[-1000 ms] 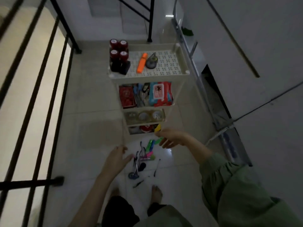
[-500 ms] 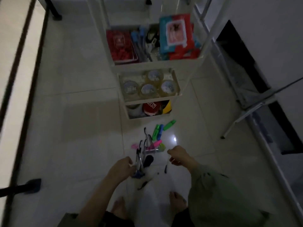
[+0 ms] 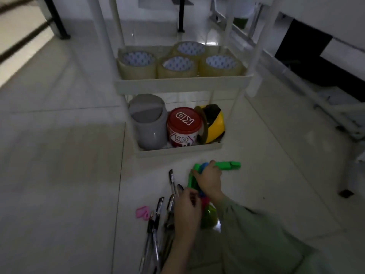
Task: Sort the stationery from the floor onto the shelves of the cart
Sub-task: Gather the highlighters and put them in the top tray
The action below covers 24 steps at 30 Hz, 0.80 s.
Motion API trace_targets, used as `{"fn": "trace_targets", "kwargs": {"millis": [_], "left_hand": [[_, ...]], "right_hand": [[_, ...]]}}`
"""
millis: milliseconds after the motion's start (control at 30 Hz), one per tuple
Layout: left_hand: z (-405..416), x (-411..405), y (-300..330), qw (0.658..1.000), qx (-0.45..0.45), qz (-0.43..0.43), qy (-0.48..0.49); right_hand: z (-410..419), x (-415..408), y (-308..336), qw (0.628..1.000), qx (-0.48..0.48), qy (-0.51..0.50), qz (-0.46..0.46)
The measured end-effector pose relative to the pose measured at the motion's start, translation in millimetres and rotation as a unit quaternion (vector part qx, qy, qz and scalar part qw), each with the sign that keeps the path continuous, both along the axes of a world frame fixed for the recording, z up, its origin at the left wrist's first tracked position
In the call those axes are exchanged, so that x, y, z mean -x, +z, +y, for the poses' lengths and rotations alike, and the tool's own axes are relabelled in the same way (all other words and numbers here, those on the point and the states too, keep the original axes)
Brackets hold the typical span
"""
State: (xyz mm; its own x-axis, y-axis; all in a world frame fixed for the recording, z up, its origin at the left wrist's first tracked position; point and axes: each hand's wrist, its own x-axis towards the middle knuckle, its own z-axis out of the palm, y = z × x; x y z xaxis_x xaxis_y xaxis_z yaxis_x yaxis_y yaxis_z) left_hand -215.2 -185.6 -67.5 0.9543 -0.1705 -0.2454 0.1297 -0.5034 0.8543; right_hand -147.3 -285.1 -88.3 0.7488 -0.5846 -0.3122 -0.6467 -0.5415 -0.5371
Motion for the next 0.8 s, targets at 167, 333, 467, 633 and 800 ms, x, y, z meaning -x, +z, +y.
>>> {"fn": "trace_targets", "kwargs": {"millis": [167,333,467,633,800], "left_hand": [[2.1,-2.8,-2.1,0.999,0.034,-0.018,0.015],[21.5,-15.3,-1.3,0.993,0.066,0.001,0.094],[20.3,-28.0,8.5,0.957,0.198,0.170,0.123],[24.8,-22.6,4.9,0.863,0.343,0.329,0.170],[32.0,-13.7,3.2,0.823,0.372,0.391,0.176]], "right_hand": [[5.1,-7.2,-6.9,0.998,-0.052,-0.012,0.026],[-4.4,17.9,3.3,0.985,-0.167,-0.014,-0.038],[17.7,47.9,39.5,0.922,-0.383,0.010,-0.055],[34.5,57.0,61.7,0.870,-0.485,0.080,0.035],[-0.4,30.2,73.0,0.930,-0.355,0.095,0.024]]}}
